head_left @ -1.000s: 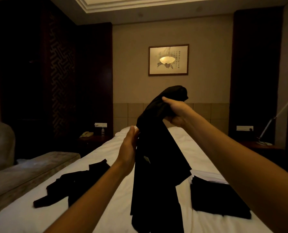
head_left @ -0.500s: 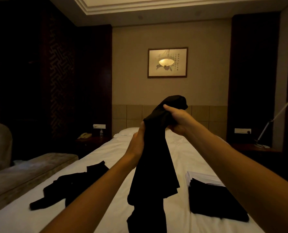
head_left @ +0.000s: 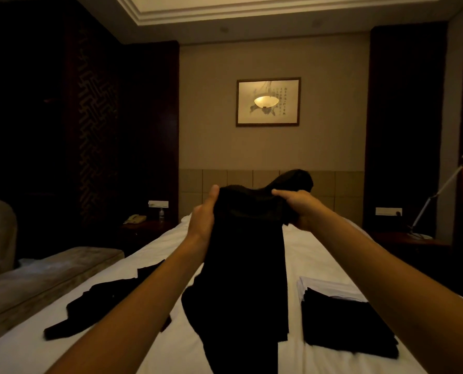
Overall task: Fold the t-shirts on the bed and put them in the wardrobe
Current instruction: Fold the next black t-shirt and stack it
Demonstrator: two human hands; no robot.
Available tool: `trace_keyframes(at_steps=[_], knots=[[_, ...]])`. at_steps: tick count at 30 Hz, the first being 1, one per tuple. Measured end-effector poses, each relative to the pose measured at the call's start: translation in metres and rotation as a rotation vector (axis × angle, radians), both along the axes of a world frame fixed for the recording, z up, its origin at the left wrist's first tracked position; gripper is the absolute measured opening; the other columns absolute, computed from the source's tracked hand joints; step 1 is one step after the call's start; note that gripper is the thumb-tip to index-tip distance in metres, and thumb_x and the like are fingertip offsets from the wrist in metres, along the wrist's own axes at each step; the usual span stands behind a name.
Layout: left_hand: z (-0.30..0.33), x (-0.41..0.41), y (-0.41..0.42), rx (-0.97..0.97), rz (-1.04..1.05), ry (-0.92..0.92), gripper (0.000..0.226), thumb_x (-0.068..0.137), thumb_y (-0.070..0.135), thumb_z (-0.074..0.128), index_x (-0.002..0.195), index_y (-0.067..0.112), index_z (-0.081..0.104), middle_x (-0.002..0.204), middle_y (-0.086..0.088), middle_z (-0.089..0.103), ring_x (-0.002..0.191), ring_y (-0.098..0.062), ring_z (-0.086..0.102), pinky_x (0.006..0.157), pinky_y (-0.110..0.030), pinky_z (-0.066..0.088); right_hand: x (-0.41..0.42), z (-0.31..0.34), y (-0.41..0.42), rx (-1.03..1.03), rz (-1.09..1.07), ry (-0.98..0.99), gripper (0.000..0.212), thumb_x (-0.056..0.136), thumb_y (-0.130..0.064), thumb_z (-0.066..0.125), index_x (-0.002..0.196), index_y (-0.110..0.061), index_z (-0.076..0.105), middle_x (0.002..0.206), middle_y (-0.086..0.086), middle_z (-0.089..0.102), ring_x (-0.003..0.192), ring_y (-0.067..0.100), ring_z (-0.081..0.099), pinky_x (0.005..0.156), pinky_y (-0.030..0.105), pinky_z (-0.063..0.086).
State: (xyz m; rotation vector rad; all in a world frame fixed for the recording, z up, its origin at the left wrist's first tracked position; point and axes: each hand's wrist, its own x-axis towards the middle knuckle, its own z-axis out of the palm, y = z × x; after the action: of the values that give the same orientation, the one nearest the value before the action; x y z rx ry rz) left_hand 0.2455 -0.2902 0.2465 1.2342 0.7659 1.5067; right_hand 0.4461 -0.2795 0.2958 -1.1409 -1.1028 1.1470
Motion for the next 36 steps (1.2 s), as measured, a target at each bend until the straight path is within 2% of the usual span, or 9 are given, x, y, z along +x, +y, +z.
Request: trace_keyframes(at_steps=[4, 8, 13, 15, 20, 26, 30, 33, 36], knots=[[0.032, -0.006, 0.002, 0.122, 0.206, 0.149, 0.034, 0.097, 0.038, 0.057, 0.082, 0.009, 0.065, 0.089, -0.010, 0.068, 0.087, -0.023, 0.066, 0.079, -0.032, 0.052, 0.006, -0.010, -0.008, -0.119, 0.171, -0.407, 0.028, 0.099, -0.029, 0.055, 0.117, -0.007, 0.059, 0.110, 0.013, 0.063, 0.088, 0.024, 0.064, 0.074, 0.034, 0.055], [0.053, -0.007, 0.009, 0.215, 0.300, 0.346, 0.039, 0.098, 0.033, 0.057, 0.072, 0.004, 0.061, 0.069, -0.005, 0.057, 0.061, -0.012, 0.055, 0.046, -0.013, 0.040, 0.002, -0.009, -0.020, 0.044, 0.101, -0.614, 0.043, 0.099, -0.040, 0.051, 0.113, -0.001, 0.061, 0.100, 0.012, 0.066, 0.085, 0.024, 0.064, 0.075, 0.034, 0.055], [0.065, 0.000, 0.010, 0.279, 0.223, 0.513, 0.048, 0.097, 0.035, 0.058, 0.091, -0.011, 0.069, 0.078, -0.013, 0.063, 0.072, -0.019, 0.060, 0.064, -0.024, 0.043, -0.031, 0.003, -0.032, 0.443, 0.216, -0.399, 0.022, 0.098, -0.038, 0.054, 0.105, -0.021, 0.065, 0.107, 0.005, 0.070, 0.098, 0.017, 0.068, 0.087, 0.032, 0.056], [0.070, 0.005, 0.007, 0.278, 0.186, 0.588, 0.044, 0.097, 0.037, 0.058, 0.075, 0.001, 0.071, 0.062, -0.003, 0.064, 0.055, -0.007, 0.060, 0.056, -0.019, 0.043, -0.041, 0.002, -0.036, 0.413, 0.400, -0.320, 0.024, 0.096, -0.034, 0.055, 0.114, -0.020, 0.061, 0.108, 0.003, 0.070, 0.098, 0.013, 0.070, 0.082, 0.026, 0.055], [0.081, 0.006, 0.006, 0.351, 0.274, 0.762, 0.054, 0.095, 0.043, 0.058, 0.051, 0.015, 0.044, 0.049, 0.002, 0.040, 0.035, -0.003, 0.035, 0.038, -0.015, 0.029, -0.046, -0.011, -0.034, 0.238, 0.626, -0.319, 0.045, 0.089, -0.036, 0.061, 0.125, -0.009, 0.055, 0.117, 0.013, 0.066, 0.111, 0.029, 0.066, 0.098, 0.040, 0.052], [0.076, -0.001, 0.005, 0.320, 0.266, 0.679, 0.053, 0.095, 0.050, 0.055, 0.061, 0.009, 0.056, 0.057, -0.003, 0.051, 0.052, -0.013, 0.048, 0.059, -0.028, 0.039, -0.041, -0.009, -0.034, 0.255, 0.573, -0.245, 0.048, 0.091, -0.042, 0.058, 0.121, -0.004, 0.059, 0.104, 0.012, 0.067, 0.098, 0.026, 0.067, 0.088, 0.034, 0.054], [0.061, -0.001, 0.002, 0.115, -0.108, 0.353, 0.058, 0.097, 0.058, 0.042, 0.069, 0.011, 0.060, 0.067, -0.007, 0.054, 0.060, -0.017, 0.052, 0.062, -0.031, 0.041, -0.043, 0.000, -0.038, 0.383, 0.464, -0.152, 0.029, 0.100, -0.032, 0.051, 0.107, -0.009, 0.067, 0.091, 0.003, 0.074, 0.085, 0.016, 0.072, 0.072, 0.025, 0.056], [0.035, -0.005, 0.002, 0.030, -0.274, 0.200, 0.070, 0.094, 0.066, 0.035, 0.082, 0.004, 0.065, 0.071, -0.009, 0.057, 0.064, -0.020, 0.055, 0.060, -0.028, 0.043, -0.043, 0.008, -0.037, 0.417, 0.323, -0.095, 0.028, 0.099, -0.032, 0.054, 0.103, -0.006, 0.066, 0.093, 0.009, 0.072, 0.085, 0.022, 0.071, 0.077, 0.032, 0.058], [0.005, -0.013, 0.007, 0.012, -0.348, 0.232, 0.093, 0.074, 0.081, 0.053, 0.115, -0.001, 0.063, 0.101, -0.018, 0.050, 0.090, -0.031, 0.047, 0.073, -0.033, 0.042, -0.037, 0.011, -0.029, 0.406, 0.188, -0.047, 0.031, 0.097, -0.033, 0.058, 0.106, -0.004, 0.065, 0.105, 0.015, 0.071, 0.097, 0.029, 0.069, 0.089, 0.041, 0.056]])
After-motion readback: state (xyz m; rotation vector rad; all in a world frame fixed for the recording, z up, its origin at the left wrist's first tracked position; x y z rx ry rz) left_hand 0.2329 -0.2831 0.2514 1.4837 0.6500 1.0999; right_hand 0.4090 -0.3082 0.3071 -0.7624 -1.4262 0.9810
